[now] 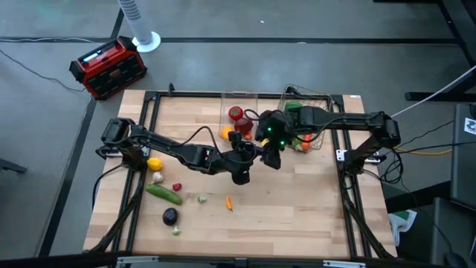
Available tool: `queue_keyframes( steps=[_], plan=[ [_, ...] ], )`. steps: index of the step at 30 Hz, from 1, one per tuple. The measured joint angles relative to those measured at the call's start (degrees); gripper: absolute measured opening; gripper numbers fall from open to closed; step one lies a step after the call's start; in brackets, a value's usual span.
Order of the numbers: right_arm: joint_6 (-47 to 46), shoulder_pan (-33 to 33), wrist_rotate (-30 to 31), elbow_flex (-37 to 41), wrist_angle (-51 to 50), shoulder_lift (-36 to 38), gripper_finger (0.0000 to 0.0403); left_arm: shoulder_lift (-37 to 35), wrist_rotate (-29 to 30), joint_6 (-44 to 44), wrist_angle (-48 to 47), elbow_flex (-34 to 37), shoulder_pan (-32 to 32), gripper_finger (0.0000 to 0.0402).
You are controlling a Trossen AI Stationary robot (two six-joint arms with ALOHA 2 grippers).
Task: Sort produce into baskets
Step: Put the violet eggplant into the wire basket
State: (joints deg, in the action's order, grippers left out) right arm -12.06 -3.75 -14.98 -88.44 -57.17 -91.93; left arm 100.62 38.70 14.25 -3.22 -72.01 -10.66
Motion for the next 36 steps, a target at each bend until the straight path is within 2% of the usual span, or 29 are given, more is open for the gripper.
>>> queue_keyframes(
  steps=[6,10,17,21,29,33,36],
  plan=[
    [-0.01,0.00,2.11,0.04,-0.32,-0.06,0.0125,-0.04,0.09,-0.52,-0.19,0.00,0.12,0.0173],
    [0.10,-0.02,2.79,0.04,-0.36,-0.06,0.0097,-0.04,-0.18,-3.68,-0.42,0.00,0.74,0.0186],
    [0.46,-0.02,4.39,0.04,0.32,-0.06,0.0114,-0.04,-1.18,-10.40,-0.63,0.00,2.61,0.0243],
    [1.50,-0.13,11.22,0.04,-2.46,-0.06,0.0113,-0.04,-1.55,-11.35,-0.63,0.00,3.21,0.0263],
    [2.62,-5.06,27.79,0.04,-15.29,-0.04,0.0111,-0.04,-1.55,-9.84,-0.85,0.00,3.17,0.0262],
    [3.83,-9.26,32.01,0.04,-20.77,-0.04,0.0112,-0.17,-1.53,-9.78,-1.26,0.00,2.86,0.0261],
    [4.82,-12.20,32.47,-0.07,-22.41,0.04,0.0112,-1.47,-1.54,-9.32,-3.12,0.00,2.13,0.0261]
  ],
)
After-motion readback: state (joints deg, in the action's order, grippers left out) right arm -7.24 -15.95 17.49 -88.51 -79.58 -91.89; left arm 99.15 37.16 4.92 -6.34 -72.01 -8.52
